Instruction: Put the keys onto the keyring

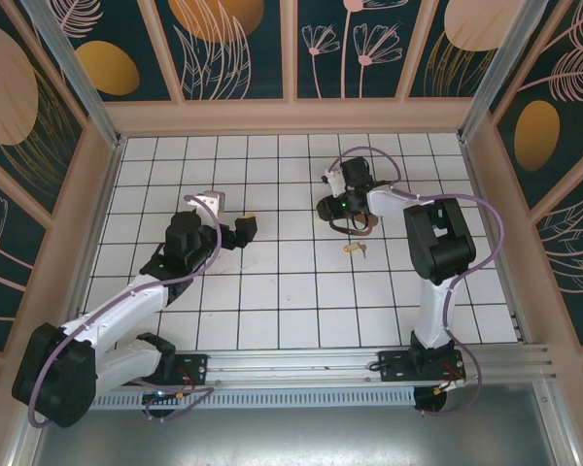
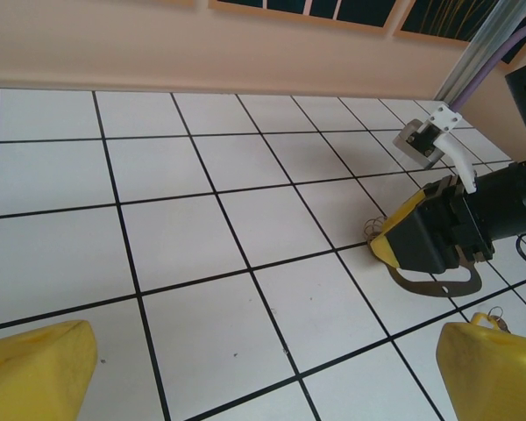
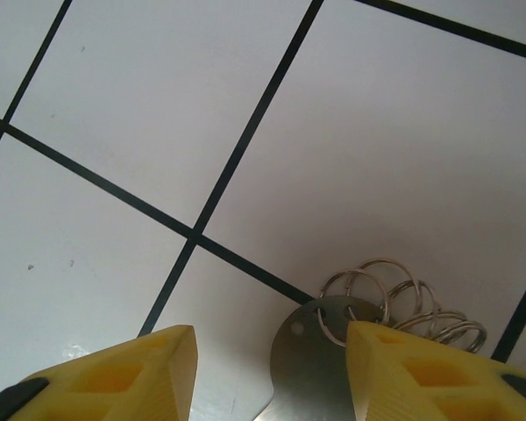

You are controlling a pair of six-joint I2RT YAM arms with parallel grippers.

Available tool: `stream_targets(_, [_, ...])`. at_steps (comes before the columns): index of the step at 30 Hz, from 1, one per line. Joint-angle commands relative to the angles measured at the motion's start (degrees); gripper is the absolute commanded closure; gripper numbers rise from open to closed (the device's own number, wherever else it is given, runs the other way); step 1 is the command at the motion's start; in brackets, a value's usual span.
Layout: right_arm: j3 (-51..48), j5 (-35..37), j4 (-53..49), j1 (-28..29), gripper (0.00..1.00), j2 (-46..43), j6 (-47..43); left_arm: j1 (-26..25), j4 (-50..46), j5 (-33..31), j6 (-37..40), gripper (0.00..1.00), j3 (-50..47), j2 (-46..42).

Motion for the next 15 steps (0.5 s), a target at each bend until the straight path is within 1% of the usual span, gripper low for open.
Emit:
stream_targets(1, [-0.5, 2.0, 0.7, -0.3, 0.51, -1.0, 0.7, -0.3, 0.4, -0.1, 0.8, 0.01, 0.3, -0.8])
stream_targets(8, [-1.2, 1.2, 1.5, -1.8, 0.51, -0.7, 1.0, -0.3, 0.4, -0.2, 0.8, 0.01, 0.2, -1.5])
stream_targets(15, [1.4, 0.6, 1.6, -2.0, 0.51, 1.9, 1.0, -0.3, 0.4, -0.3, 0.8, 0.01, 0.3, -1.7])
